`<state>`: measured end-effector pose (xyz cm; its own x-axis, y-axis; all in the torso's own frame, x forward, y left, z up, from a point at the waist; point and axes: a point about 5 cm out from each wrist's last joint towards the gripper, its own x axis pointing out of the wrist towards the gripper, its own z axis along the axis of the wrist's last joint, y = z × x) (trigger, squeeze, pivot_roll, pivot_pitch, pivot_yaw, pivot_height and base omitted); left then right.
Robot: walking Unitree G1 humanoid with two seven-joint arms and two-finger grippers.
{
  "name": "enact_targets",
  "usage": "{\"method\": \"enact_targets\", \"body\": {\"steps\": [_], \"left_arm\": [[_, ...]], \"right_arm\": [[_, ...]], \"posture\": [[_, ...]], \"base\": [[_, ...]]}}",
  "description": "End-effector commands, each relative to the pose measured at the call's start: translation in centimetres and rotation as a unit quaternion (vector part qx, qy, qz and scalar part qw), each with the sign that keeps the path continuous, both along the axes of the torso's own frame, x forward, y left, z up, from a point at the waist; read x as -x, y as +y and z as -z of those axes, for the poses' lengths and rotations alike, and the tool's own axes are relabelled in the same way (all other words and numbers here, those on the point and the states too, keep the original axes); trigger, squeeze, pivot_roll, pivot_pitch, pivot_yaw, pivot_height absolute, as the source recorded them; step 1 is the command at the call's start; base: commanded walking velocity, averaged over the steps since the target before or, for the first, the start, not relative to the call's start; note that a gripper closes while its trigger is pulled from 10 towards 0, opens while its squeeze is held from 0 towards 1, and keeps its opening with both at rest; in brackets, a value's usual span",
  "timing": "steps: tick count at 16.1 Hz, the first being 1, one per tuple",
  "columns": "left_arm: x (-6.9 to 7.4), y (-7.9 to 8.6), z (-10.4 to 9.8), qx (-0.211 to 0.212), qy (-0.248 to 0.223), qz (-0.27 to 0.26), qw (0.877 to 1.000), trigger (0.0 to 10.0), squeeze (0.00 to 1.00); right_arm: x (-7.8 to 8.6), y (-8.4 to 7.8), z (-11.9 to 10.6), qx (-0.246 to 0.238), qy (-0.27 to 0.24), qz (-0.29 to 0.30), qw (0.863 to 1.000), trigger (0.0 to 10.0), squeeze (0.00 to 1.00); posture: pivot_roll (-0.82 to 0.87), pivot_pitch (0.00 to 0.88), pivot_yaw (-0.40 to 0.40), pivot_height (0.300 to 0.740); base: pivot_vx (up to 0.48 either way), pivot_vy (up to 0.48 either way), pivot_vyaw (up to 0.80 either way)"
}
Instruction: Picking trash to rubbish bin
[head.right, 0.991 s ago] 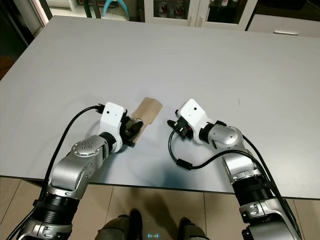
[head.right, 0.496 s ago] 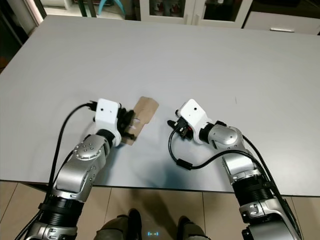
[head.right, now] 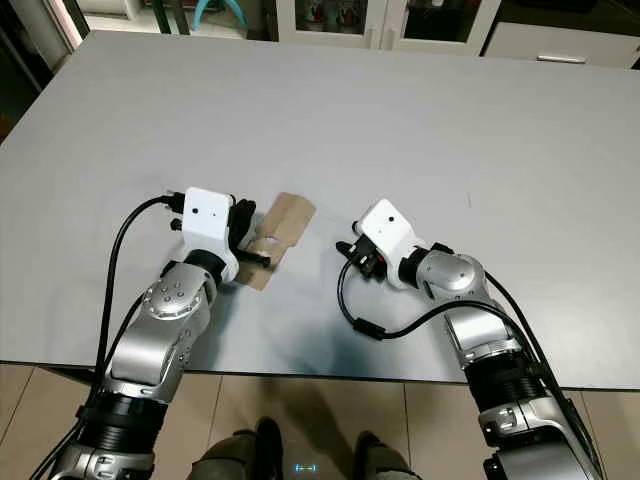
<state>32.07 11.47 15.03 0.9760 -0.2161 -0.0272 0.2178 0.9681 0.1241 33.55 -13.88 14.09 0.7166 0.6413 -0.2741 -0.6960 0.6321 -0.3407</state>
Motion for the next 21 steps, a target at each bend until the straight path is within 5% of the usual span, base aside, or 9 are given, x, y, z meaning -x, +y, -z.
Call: {"method": "enact_targets", "body": {"steps": [1, 2, 3, 11, 21], "left_arm": [[-0.4, 0.3, 0.8, -0.022, 0.012, -0.009, 1.0, 0.0, 0.0], [-0.6, 0.4, 1.1, -0.023, 0.019, -0.011, 1.0, 7.6, 0.0], [-0.8, 0.4, 0.9, -0.01, 0.017, -0.014, 1.0, 10.0, 1.0], [-2.8, -2.9, -3.1, 0.038, -0.024, 0.025, 0.999, 10.0, 1.0], [-3.8, -3.8, -0.9, 0.021, 0.033, 0.037, 0.999, 10.0, 1.0]], "right_arm": [[0.0, -0.1, 0.1, 0.002, 0.0, -0.001, 1.0, 10.0, 0.05], [0.0, -0.1, 0.0, 0.002, 0.0, -0.001, 1.0, 10.0, 0.08], [0.1, -0.1, 0.0, 0.003, 0.0, -0.001, 1.0, 10.0, 0.04], [0.4, -0.8, 0.1, 0.006, 0.003, 0.008, 1.0, 10.0, 0.05], [0.5, -0.5, 0.1, 0.003, 0.003, 0.007, 1.0, 10.0, 0.05]], "posture": [[-0.08, 0.191, -0.01, 0.74], [-0.09, 0.195, -0.011, 0.74], [-0.09, 0.198, -0.01, 0.74], [-0.12, 0.197, 0.006, 0.74], [-0.12, 0.19, 0.019, 0.74]], "base": [[0.0, 0.0, 0.0], [0.0, 0.0, 0.0], [0.0, 0.0, 0.0], [0.0, 0.0, 0.0], [0.0, 0.0, 0.0]]}}
